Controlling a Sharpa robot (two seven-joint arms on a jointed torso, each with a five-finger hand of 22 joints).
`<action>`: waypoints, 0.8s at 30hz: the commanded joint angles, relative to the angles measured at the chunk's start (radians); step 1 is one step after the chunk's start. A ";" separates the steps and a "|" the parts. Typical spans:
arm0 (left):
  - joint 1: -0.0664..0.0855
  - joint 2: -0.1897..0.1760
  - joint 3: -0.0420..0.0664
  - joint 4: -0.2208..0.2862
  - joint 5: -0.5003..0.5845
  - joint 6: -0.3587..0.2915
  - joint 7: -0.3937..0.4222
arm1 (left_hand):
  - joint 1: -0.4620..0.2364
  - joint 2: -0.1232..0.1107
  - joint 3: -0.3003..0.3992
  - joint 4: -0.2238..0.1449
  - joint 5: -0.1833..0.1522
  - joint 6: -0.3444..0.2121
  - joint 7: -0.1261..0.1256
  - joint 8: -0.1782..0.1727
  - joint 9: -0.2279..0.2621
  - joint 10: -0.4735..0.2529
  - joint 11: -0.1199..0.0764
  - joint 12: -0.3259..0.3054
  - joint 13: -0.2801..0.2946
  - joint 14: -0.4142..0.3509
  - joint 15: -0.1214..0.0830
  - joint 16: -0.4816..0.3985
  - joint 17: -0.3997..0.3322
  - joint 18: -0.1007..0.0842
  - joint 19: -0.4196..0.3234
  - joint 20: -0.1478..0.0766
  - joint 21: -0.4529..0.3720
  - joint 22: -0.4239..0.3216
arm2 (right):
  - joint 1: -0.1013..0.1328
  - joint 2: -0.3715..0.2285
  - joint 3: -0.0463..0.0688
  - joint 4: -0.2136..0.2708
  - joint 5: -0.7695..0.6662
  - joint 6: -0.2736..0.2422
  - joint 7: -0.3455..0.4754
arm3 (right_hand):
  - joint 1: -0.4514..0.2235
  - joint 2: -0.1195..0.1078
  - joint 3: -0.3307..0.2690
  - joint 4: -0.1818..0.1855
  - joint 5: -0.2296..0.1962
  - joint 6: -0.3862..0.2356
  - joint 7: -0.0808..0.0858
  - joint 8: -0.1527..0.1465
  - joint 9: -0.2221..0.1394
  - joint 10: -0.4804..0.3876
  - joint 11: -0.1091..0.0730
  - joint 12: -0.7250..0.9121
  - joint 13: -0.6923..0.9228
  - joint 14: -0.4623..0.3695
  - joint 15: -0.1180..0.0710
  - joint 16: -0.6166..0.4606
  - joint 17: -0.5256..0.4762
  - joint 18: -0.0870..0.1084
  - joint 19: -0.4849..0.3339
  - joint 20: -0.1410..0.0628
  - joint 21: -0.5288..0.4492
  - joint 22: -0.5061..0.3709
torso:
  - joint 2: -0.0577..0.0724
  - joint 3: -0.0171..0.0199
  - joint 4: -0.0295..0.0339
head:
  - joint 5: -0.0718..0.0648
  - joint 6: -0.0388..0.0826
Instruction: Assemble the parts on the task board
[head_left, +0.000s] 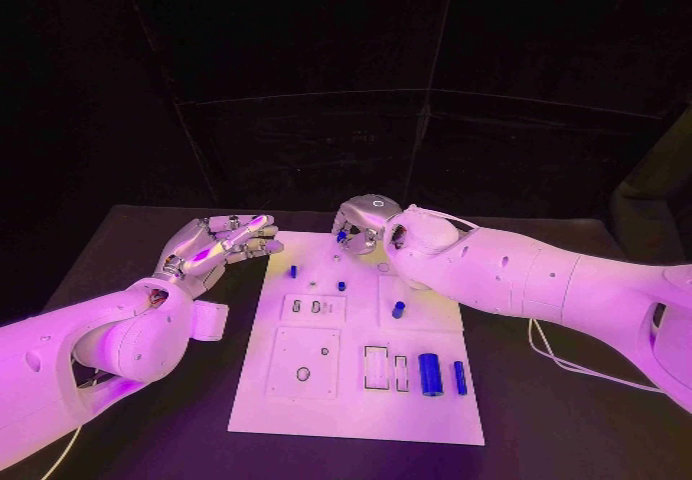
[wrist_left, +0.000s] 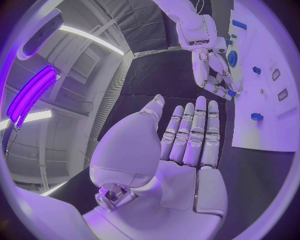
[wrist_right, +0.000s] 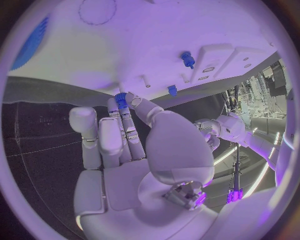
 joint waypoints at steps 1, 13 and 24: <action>0.002 -0.001 0.001 0.000 -0.005 0.013 0.001 | -0.009 -0.003 -0.003 -0.005 -0.001 0.001 0.008 -0.002 -0.001 -0.001 0.007 -0.005 -0.001 0.000 0.004 -0.005 -0.002 0.015 0.009 0.001 -0.006 -0.001 | -0.001 -0.003 -0.002 0.011 -0.007 0.018 -0.008 | -0.001 -0.009 0.000 0.006 0.006 0.003 -0.001 0.003 0.000 0.001 -0.002 0.004 0.000 0.006 0.005 0.004 0.001 -0.013 -0.004 0.002 0.005 0.001 | 0.001 -0.0001 0.0015 | -0.002 -0.001; 0.002 -0.003 0.001 0.000 -0.005 0.013 -0.001 | -0.009 -0.003 -0.003 -0.006 -0.002 0.001 0.008 -0.003 -0.002 -0.002 0.008 -0.006 -0.001 0.000 0.004 -0.006 -0.002 0.015 0.009 0.001 -0.007 -0.001 | -0.001 -0.010 -0.002 0.018 -0.008 0.016 -0.018 | -0.002 -0.010 -0.001 0.007 0.006 0.003 -0.001 0.003 0.000 0.001 -0.002 0.004 0.000 0.006 0.005 0.003 0.000 -0.012 -0.005 0.002 0.004 0.000 | 0.001 -0.0010 0.0036 | -0.005 -0.001; 0.002 -0.004 0.001 0.000 -0.005 0.014 -0.002 | -0.009 -0.003 -0.003 -0.006 -0.002 0.001 0.008 -0.003 -0.002 -0.002 0.008 -0.006 -0.001 0.000 0.004 -0.006 -0.002 0.015 0.009 0.001 -0.007 -0.001 | -0.001 -0.011 -0.002 0.020 -0.014 0.009 -0.032 | -0.004 -0.012 -0.002 0.008 0.006 0.003 -0.001 0.003 0.000 0.000 -0.002 0.004 0.000 0.006 0.005 0.004 0.001 -0.012 -0.006 0.003 0.004 -0.001 | 0.002 -0.0014 0.0053 | -0.008 -0.001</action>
